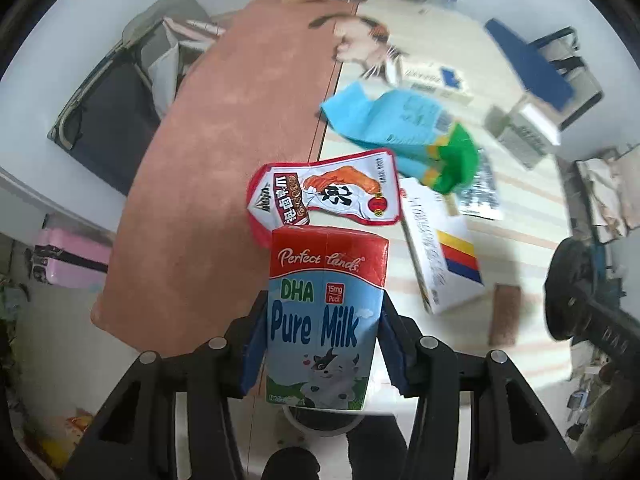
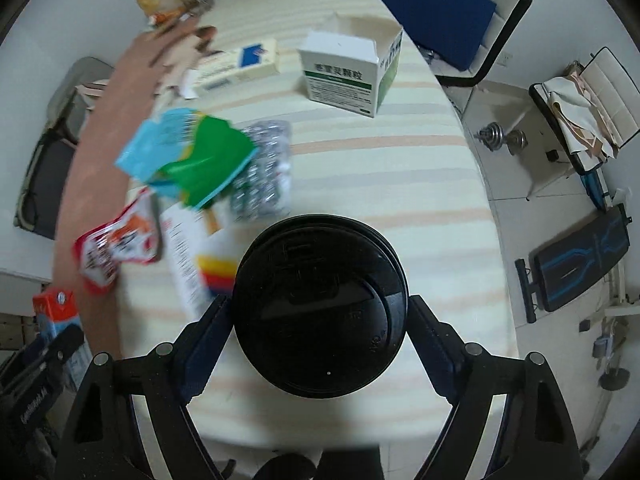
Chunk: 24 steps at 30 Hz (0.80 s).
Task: Collect trash
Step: 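Grasp the DHA Pure Milk carton with the left tool while the right tool grasps the black round lid, then carry the milk carton and black lid to the bin and release them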
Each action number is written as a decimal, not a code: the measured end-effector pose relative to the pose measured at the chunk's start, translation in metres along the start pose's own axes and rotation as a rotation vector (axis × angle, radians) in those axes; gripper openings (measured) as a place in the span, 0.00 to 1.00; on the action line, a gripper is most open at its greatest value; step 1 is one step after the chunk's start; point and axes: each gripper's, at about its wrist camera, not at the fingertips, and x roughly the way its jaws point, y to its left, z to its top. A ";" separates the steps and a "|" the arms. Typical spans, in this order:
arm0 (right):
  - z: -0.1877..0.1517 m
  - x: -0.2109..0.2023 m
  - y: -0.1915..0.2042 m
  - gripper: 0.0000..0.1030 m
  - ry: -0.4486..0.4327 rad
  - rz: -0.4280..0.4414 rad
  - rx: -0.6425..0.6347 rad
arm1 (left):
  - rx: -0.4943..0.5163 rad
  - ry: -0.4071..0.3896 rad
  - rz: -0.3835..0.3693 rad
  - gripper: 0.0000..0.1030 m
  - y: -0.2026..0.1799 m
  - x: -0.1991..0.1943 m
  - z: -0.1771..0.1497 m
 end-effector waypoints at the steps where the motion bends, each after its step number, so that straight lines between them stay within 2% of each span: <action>1: -0.013 -0.012 0.004 0.85 -0.014 0.006 0.001 | 0.009 -0.017 -0.016 0.45 0.006 -0.013 -0.006; 6: -0.077 -0.061 0.016 0.85 -0.066 0.034 0.030 | 0.058 -0.065 -0.100 0.45 0.025 -0.048 -0.041; 8: -0.110 -0.076 0.020 0.85 -0.075 0.044 0.053 | 0.080 -0.067 -0.134 0.45 0.030 -0.049 -0.056; 11: -0.154 -0.082 0.026 0.85 -0.062 0.048 0.087 | 0.114 -0.033 -0.187 0.45 0.036 -0.051 -0.083; 13: -0.186 -0.077 0.025 0.85 -0.037 0.046 0.118 | 0.135 0.017 -0.211 0.45 0.037 -0.039 -0.104; 18: -0.259 -0.031 0.014 0.85 0.084 0.044 0.199 | 0.143 0.164 -0.237 0.45 0.041 0.012 -0.146; 21: -0.294 0.014 0.005 0.85 0.154 0.049 0.226 | 0.128 0.259 -0.247 0.45 0.044 0.060 -0.173; 24: -0.325 0.072 -0.005 0.85 0.228 0.075 0.260 | 0.098 0.357 -0.252 0.45 0.047 0.126 -0.201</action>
